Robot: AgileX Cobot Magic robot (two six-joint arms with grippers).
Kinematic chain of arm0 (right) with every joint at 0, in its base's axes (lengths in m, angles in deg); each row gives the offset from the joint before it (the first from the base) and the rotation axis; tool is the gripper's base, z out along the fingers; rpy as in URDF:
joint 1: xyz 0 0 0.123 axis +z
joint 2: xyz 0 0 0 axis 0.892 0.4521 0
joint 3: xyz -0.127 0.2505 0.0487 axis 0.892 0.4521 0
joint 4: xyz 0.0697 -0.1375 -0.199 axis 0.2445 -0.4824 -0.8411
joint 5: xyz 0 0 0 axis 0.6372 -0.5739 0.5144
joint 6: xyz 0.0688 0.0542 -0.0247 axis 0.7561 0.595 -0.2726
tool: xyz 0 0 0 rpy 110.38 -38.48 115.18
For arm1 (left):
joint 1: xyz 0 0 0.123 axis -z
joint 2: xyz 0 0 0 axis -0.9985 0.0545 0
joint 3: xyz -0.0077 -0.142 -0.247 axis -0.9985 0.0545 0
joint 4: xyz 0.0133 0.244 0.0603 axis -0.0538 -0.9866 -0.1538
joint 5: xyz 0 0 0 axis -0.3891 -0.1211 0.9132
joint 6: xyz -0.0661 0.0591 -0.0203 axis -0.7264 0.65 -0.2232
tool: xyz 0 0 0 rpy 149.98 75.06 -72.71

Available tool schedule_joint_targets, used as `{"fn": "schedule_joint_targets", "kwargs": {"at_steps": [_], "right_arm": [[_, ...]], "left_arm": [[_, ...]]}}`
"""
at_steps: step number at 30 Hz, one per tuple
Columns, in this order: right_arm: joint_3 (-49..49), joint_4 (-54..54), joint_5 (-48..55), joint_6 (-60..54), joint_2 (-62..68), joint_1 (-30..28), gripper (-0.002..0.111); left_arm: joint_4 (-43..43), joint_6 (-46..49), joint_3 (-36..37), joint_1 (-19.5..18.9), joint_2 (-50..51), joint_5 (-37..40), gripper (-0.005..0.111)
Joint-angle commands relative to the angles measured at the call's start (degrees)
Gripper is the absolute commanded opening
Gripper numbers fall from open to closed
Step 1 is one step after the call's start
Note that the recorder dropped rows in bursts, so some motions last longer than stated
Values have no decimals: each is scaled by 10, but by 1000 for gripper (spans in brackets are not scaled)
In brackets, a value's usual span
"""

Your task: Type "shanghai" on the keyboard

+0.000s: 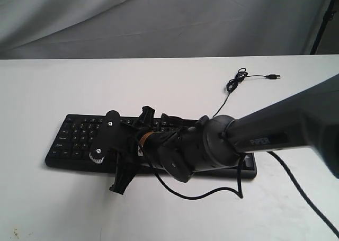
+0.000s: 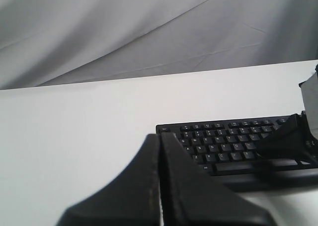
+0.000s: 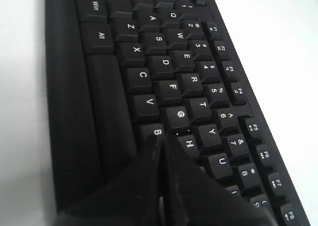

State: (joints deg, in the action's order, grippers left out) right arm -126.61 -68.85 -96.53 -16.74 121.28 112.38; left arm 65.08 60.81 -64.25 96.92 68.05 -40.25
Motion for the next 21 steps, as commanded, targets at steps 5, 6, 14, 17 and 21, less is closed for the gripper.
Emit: {"fn": "schedule_joint_targets", "kwargs": {"at_steps": [5,6,14,17,21], "right_arm": [[3,4,-12,-2,6,-6,0],[3,4,-12,-2,6,-7,0],[3,4,-18,-4,11,-7,0],[3,4,-18,-4,11,-7,0],[3,4,-18,-4,11,-7,0]], "left_arm": [[-3,-2,2,2,-2,-2,0],[-3,-2,2,2,-2,-2,0],[-3,-2,2,2,-2,-2,0],[-3,-2,2,2,-2,-2,0],[-3,-2,2,2,-2,-2,0]]}}
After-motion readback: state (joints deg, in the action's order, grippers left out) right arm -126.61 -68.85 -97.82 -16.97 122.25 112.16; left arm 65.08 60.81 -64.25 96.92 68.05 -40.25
